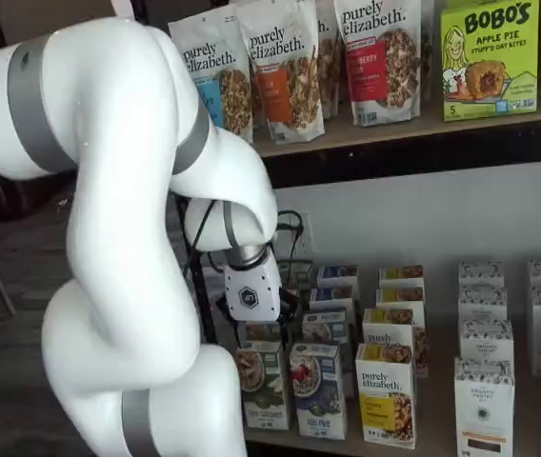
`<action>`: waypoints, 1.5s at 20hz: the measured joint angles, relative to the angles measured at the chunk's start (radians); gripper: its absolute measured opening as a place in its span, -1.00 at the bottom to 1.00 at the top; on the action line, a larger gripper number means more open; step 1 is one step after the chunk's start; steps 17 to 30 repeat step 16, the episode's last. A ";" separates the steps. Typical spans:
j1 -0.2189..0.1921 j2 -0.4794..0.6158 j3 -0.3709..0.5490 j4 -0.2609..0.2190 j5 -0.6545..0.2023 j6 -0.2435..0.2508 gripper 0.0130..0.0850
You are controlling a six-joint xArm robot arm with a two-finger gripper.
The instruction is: Pick up the blue and white box that is on the bottom shelf, the second box from the left
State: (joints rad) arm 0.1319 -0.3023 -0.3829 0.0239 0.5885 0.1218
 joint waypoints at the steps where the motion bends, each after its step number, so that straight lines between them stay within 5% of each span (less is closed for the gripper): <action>1: 0.001 0.016 -0.006 -0.013 -0.010 0.011 1.00; 8: 0.008 0.105 -0.028 -0.033 -0.095 0.034 1.00; 14: 0.022 0.181 -0.042 -0.123 -0.184 0.130 1.00; 30: 0.026 0.208 -0.052 -0.119 -0.205 0.129 1.00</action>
